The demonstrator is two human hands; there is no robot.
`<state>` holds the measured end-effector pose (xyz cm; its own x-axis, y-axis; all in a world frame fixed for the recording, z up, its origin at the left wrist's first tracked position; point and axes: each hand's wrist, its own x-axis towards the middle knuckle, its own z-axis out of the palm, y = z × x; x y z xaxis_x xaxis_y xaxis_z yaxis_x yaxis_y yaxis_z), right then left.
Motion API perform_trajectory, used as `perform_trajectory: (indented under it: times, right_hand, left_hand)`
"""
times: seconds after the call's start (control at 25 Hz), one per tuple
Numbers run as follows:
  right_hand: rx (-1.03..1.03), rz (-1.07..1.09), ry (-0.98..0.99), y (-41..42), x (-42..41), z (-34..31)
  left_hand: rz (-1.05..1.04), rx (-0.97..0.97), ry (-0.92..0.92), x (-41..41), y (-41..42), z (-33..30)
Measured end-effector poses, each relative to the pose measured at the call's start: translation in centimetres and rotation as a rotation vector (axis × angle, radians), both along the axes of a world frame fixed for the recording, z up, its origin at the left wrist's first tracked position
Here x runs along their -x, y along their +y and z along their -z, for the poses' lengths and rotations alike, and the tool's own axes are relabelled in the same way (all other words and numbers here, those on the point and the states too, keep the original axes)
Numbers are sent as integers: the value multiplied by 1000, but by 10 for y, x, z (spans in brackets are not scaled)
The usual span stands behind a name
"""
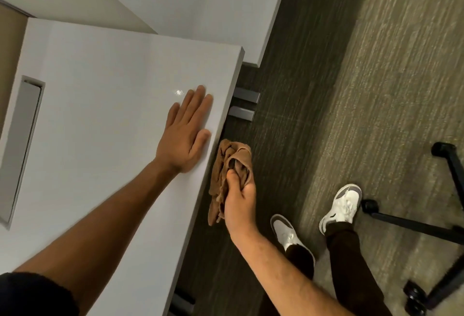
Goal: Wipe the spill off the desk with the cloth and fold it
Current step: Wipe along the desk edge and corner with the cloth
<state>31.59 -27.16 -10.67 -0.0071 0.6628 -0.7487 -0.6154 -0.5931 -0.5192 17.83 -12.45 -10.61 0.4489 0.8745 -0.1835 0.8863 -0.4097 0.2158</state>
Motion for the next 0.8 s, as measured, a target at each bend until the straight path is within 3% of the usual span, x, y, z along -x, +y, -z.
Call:
perform_trajectory:
  times: [0.24, 0.48, 0.8]
  right_hand:
    - [-236, 40, -250, 4, 41, -14]
    - [-287, 32, -519, 18, 59, 6]
    - [-346, 90, -474, 8, 44, 23]
  left_hand:
    - [30, -23, -43, 1, 0, 2]
    - [41, -17, -22, 2, 0, 2]
    - [73, -59, -43, 6, 1, 8]
